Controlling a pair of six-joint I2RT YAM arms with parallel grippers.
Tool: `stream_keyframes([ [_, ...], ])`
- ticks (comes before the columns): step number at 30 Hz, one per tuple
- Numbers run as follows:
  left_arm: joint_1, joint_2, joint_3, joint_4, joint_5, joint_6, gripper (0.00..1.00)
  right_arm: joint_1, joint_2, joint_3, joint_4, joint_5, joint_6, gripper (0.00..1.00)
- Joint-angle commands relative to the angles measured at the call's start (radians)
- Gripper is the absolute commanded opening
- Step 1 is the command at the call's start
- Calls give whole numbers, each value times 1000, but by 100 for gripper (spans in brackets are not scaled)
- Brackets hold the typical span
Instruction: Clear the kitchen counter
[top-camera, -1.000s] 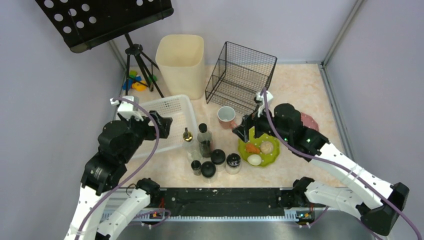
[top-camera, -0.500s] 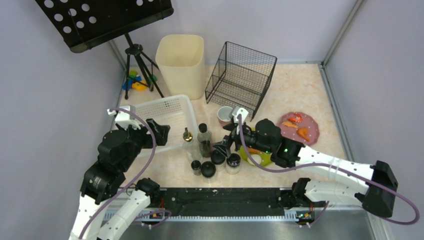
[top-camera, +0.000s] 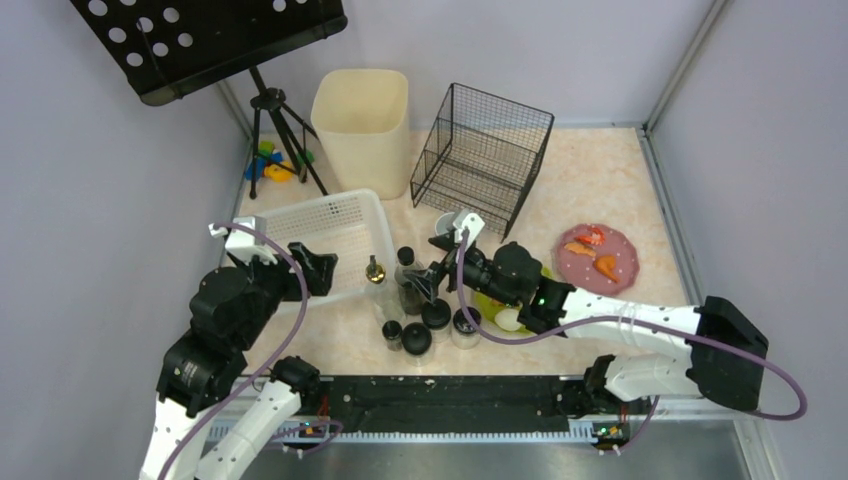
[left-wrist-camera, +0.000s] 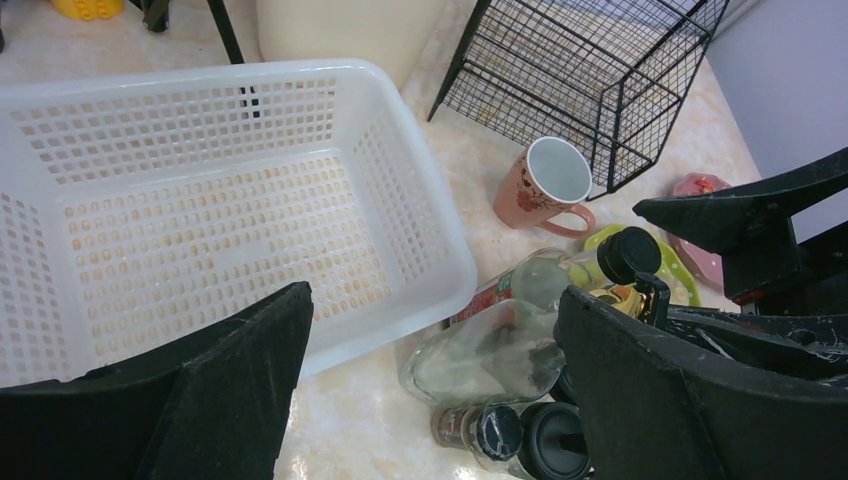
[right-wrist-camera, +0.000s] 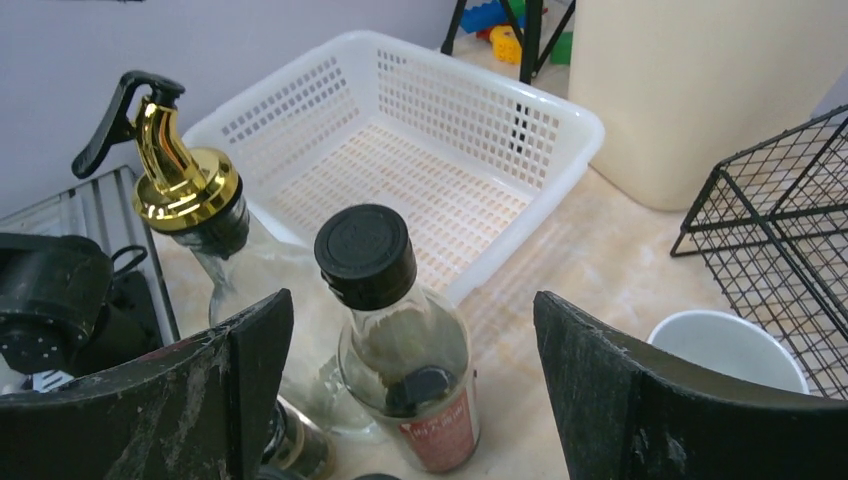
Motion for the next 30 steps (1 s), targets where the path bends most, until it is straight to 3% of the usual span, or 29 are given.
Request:
stream_keyframes([
  [1, 0, -6, -8, 37, 10, 17, 97, 25, 44, 1, 149, 13, 17, 88],
  [11, 0, -7, -12, 37, 16, 23, 97, 45, 163, 7, 261, 41, 27, 84],
  [18, -1, -2, -10, 39, 16, 29, 97, 53, 209, -14, 361, 76, 12, 72],
  [30, 0, 16, -13, 47, 28, 28, 97, 55, 243, -5, 369, 84, -10, 52],
])
